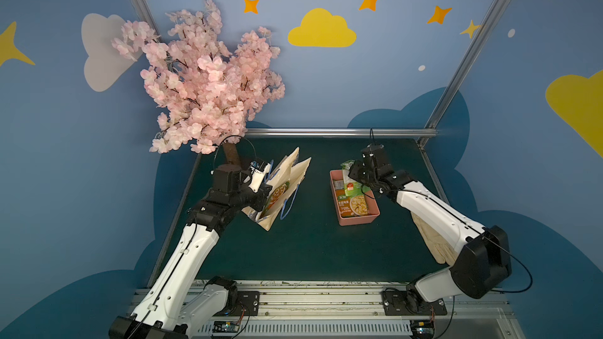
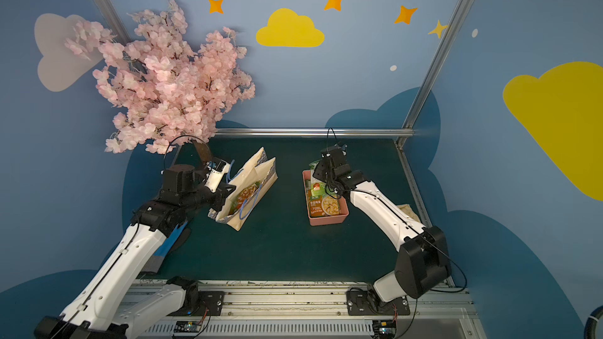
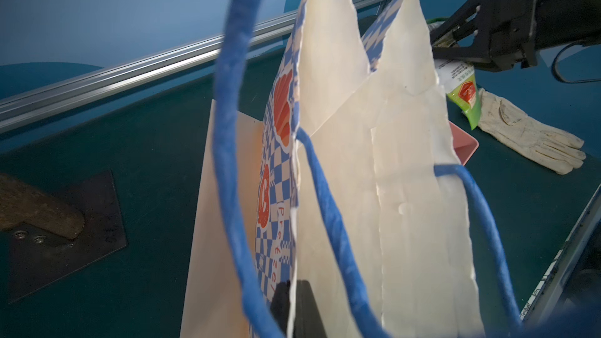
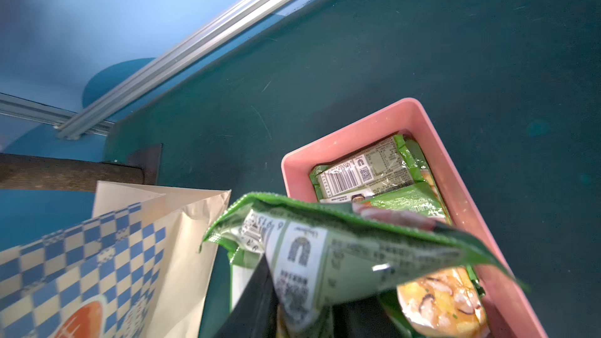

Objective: Place the condiment packets inside the bag
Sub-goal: Pick up the condiment packet from the storage box, then place the condiment packet in the paper bag.

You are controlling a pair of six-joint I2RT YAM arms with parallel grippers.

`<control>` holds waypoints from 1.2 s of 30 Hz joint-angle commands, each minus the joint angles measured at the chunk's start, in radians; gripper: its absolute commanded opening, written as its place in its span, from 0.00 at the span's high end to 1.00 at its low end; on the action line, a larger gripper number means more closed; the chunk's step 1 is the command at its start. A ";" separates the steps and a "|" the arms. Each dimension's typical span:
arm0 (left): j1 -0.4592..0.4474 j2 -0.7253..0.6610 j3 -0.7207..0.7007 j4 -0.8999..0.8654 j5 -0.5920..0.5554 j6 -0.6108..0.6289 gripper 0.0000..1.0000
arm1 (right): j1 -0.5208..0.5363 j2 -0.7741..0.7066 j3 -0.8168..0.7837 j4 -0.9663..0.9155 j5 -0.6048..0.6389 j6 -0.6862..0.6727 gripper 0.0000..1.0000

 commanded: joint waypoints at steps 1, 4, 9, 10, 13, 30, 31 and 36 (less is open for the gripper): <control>-0.023 -0.010 -0.005 0.013 0.021 0.011 0.97 | -0.006 -0.072 -0.029 0.033 -0.073 0.065 0.70; -0.047 -0.007 -0.018 0.028 0.034 0.011 0.97 | 0.009 -0.124 -0.010 0.064 -0.163 0.054 0.71; -0.067 0.002 -0.025 0.060 0.038 -0.004 0.97 | 0.147 -0.199 0.031 0.161 -0.073 0.022 0.72; -0.067 0.004 -0.024 0.065 0.038 -0.006 0.97 | 0.190 -0.206 0.039 0.190 -0.036 0.006 0.73; -0.069 0.009 -0.015 0.070 0.034 -0.019 0.97 | 0.314 -0.214 0.050 0.299 0.064 -0.058 0.74; -0.077 0.055 0.072 0.029 0.040 -0.156 0.97 | 0.592 0.022 0.096 0.814 0.228 -0.362 0.77; -0.075 0.056 0.080 0.027 0.039 -0.164 0.97 | 0.594 0.033 0.088 0.839 0.226 -0.362 0.78; -0.075 0.061 0.101 0.008 0.078 -0.191 0.97 | 0.608 0.083 0.045 0.968 0.215 -0.393 0.78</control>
